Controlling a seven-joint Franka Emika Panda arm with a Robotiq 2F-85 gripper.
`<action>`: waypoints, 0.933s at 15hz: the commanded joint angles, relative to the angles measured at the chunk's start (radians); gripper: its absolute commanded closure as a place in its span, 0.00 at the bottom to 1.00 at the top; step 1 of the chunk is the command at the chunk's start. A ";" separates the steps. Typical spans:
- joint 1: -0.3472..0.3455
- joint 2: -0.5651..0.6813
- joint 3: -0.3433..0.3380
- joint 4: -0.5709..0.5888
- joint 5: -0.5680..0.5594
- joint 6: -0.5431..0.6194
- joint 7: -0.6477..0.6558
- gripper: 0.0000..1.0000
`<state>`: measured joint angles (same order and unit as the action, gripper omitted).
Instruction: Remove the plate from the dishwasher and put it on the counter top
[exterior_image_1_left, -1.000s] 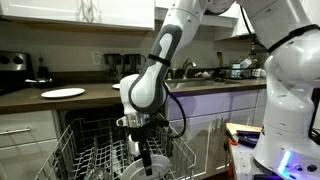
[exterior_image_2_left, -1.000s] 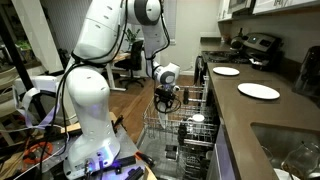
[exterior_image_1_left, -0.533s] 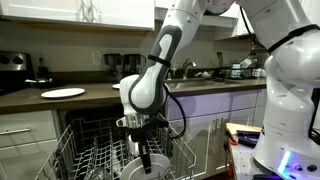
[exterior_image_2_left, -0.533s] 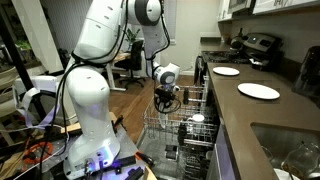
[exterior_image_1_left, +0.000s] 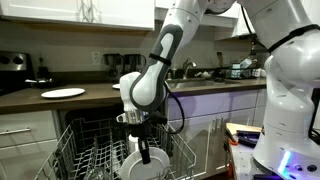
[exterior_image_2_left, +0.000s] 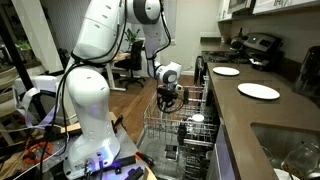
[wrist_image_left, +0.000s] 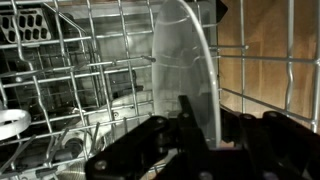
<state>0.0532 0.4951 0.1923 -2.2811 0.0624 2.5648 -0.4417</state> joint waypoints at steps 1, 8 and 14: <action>-0.006 -0.053 0.007 -0.016 -0.034 -0.060 0.028 0.94; -0.012 -0.113 0.006 -0.020 -0.036 -0.142 0.007 0.95; -0.010 -0.143 0.001 -0.017 -0.033 -0.189 -0.003 0.95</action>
<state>0.0524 0.4008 0.1874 -2.2816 0.0444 2.4209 -0.4418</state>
